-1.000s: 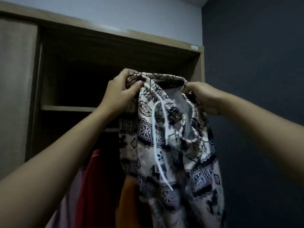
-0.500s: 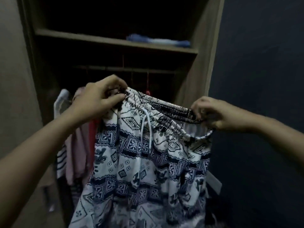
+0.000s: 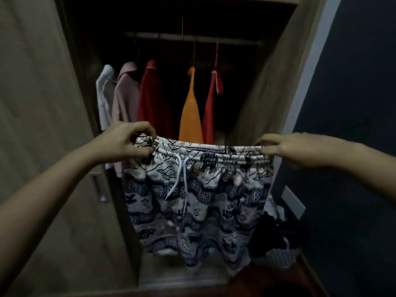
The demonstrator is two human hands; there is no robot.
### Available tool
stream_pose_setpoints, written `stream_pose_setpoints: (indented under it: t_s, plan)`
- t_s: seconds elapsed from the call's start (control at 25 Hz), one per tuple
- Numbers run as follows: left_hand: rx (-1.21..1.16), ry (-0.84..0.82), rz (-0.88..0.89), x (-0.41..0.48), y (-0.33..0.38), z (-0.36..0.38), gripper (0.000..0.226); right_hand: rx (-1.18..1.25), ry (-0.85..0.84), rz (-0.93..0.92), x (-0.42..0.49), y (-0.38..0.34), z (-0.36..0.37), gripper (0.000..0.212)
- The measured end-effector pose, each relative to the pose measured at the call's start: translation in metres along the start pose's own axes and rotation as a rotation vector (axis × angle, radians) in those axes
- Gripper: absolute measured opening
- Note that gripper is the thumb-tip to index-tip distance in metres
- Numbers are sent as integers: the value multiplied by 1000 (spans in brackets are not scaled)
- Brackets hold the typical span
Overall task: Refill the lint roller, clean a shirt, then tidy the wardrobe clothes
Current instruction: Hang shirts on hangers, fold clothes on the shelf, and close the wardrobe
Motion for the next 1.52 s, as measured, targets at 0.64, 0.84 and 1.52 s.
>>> stream_pose_setpoints:
  t_s: [0.64, 0.84, 1.52]
  plan:
    - [-511, 350, -106, -20, 46, -1, 31, 504, 321, -69, 1, 22, 20, 40]
    - [-424, 550, -182, -25, 54, 16, 21, 783, 501, 62, -17, -10, 39, 20]
    - [-784, 264, -412, -25, 21, 34, 40, 1281, 439, 58, 18, -18, 88, 34]
Point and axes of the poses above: each hand's wrist, its own x-axis towards the middle knuckle, its own z-axis out of the palm, y = z × x, the point moved 1 cm from there along x, towards the middle knuckle, and after that the axes turned 11 degrees about z, right-handed, at the moved point
